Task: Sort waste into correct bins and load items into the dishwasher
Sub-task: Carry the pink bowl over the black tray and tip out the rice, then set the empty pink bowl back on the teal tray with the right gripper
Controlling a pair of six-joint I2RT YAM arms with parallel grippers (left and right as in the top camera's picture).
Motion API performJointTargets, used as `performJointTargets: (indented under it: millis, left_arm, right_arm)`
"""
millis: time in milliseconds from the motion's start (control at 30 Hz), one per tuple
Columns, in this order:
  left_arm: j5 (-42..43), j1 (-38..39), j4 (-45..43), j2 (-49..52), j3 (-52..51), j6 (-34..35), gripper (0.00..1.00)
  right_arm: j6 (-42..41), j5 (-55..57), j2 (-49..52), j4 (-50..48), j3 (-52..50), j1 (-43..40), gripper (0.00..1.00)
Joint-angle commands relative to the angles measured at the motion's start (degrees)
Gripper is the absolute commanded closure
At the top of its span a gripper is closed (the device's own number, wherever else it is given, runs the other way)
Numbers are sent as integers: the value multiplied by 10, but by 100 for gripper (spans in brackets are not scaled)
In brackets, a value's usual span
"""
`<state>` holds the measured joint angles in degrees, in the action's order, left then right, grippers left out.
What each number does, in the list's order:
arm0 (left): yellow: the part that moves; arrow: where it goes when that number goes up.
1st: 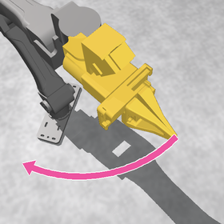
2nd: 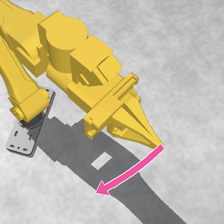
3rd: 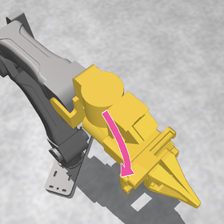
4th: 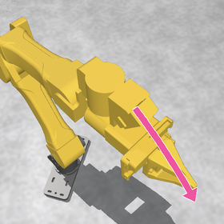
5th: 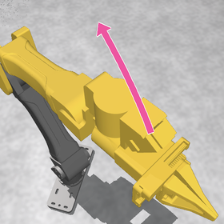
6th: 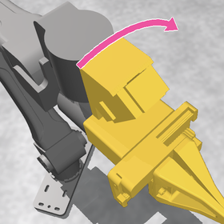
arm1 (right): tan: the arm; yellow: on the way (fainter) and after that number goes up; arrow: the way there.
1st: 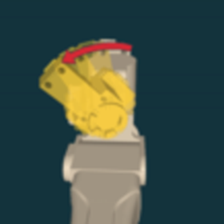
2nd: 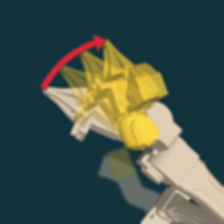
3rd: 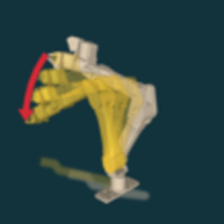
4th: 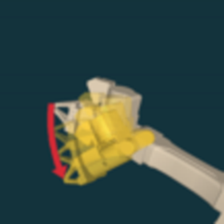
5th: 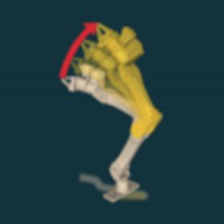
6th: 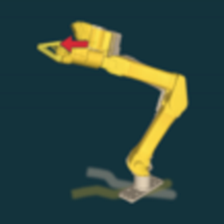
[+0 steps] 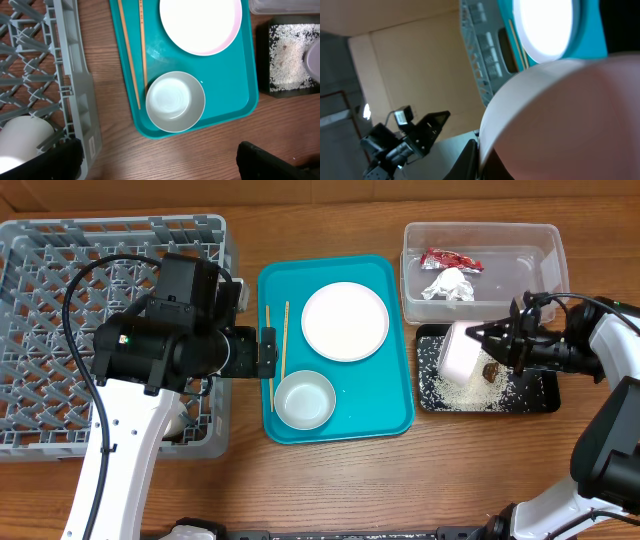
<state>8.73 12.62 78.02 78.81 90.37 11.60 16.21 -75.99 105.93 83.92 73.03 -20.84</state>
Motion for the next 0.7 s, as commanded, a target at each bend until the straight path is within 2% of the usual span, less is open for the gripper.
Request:
performJointTargets:
  millis: [0, 233, 333, 533, 667]
  left_arm:
    - [-3, -3, 0, -9, 7, -13, 0]
    - [-3, -3, -1, -9, 7, -13, 0]
    - [-4, -3, -1, -9, 7, -13, 0]
    - [-3, -3, -2, -9, 7, -13, 0]
    - [-3, -3, -3, -9, 7, -13, 0]
  right_arm:
    - [78, 56, -23, 41, 49, 15, 96]
    - [64, 138, -70, 31, 73, 105, 96]
    - [-2, 234, -74, -7, 73, 181, 96]
    - [-195, 495, -73, -125, 73, 362, 96]
    - [-252, 634, -73, -179, 73, 473, 96]
